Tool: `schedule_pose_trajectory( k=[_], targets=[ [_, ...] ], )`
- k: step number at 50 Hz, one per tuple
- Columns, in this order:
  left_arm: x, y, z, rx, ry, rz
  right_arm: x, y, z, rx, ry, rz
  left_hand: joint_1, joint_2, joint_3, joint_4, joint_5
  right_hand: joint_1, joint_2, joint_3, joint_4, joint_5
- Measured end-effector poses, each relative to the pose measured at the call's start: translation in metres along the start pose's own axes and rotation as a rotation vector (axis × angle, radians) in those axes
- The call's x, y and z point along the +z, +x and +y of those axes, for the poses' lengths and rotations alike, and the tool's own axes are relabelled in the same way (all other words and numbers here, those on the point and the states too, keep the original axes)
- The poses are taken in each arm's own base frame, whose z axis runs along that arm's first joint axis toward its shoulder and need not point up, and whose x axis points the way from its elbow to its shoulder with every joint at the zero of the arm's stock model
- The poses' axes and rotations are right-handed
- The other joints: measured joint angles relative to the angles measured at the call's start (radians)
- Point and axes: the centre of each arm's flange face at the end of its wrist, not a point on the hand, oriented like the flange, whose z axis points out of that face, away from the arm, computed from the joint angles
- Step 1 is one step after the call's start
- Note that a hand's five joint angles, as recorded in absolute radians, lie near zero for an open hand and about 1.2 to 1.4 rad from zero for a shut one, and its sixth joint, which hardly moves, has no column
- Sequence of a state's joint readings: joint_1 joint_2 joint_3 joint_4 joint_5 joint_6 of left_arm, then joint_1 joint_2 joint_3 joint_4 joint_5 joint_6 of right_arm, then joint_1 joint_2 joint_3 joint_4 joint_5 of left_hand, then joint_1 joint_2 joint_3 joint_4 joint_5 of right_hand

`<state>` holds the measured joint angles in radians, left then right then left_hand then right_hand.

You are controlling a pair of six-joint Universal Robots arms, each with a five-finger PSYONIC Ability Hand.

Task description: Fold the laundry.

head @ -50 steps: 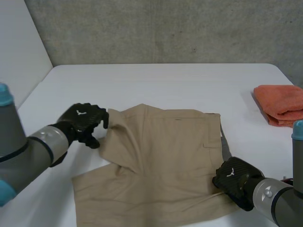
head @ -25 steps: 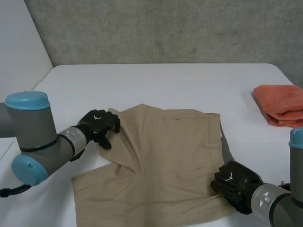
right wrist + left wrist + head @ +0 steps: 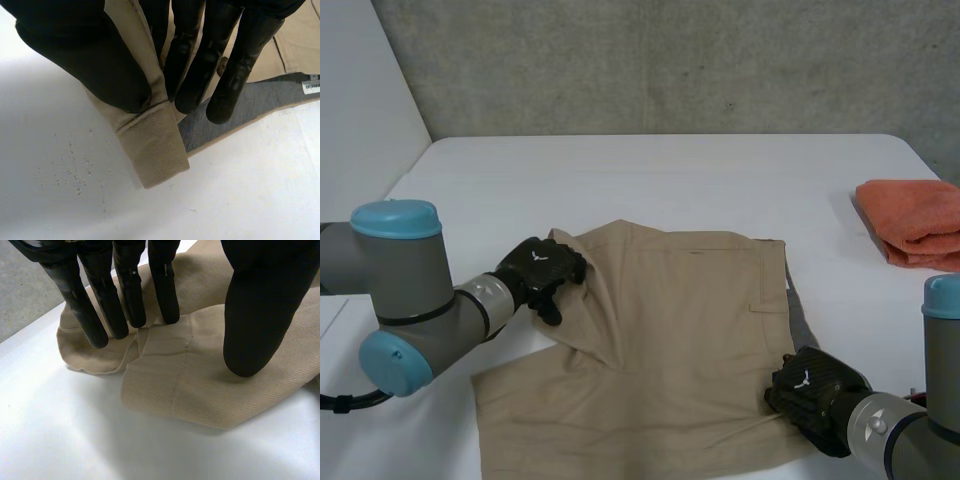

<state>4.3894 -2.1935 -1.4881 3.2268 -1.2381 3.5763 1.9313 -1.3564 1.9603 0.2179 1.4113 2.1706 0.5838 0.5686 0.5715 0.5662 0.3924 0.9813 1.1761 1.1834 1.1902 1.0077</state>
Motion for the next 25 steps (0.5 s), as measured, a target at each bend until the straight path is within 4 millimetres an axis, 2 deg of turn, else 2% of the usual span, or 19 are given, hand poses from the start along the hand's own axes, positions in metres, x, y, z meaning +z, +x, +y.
schedule_pose_trajectory(
  k=[6, 11, 12, 14, 25],
  targets=[
    [0.001, -0.001, -0.001, 0.002, 0.003, -0.002, 0.002, -0.001, 0.001, 0.001, -0.005, -0.005, 0.147, 0.147, 0.141, 0.148, 0.144, 0.000, 0.000, 0.000, 0.000, 0.002],
    [0.002, -0.002, -0.001, 0.003, -0.001, -0.016, 0.003, -0.002, 0.002, 0.002, -0.008, -0.009, 0.414, 0.429, 0.425, 0.431, 0.415, 0.000, 0.000, 0.000, 0.000, 0.004],
    [0.002, -0.003, -0.001, 0.004, -0.002, -0.020, 0.003, -0.002, 0.002, 0.002, -0.009, -0.010, 0.504, 0.549, 0.541, 0.553, 0.534, 0.000, 0.000, 0.000, 0.000, 0.004],
    [0.002, -0.004, 0.000, 0.004, -0.009, -0.036, 0.003, -0.002, 0.002, 0.001, -0.009, -0.010, 0.518, 0.601, 0.590, 0.609, 0.579, 0.000, 0.000, 0.000, 0.000, 0.004],
    [-0.017, -0.011, -0.006, 0.010, -0.050, -0.155, 0.003, -0.002, 0.002, 0.001, -0.009, -0.010, 0.518, 0.613, 0.612, 0.630, 0.584, 0.000, 0.000, 0.000, 0.000, 0.005]
  ],
)
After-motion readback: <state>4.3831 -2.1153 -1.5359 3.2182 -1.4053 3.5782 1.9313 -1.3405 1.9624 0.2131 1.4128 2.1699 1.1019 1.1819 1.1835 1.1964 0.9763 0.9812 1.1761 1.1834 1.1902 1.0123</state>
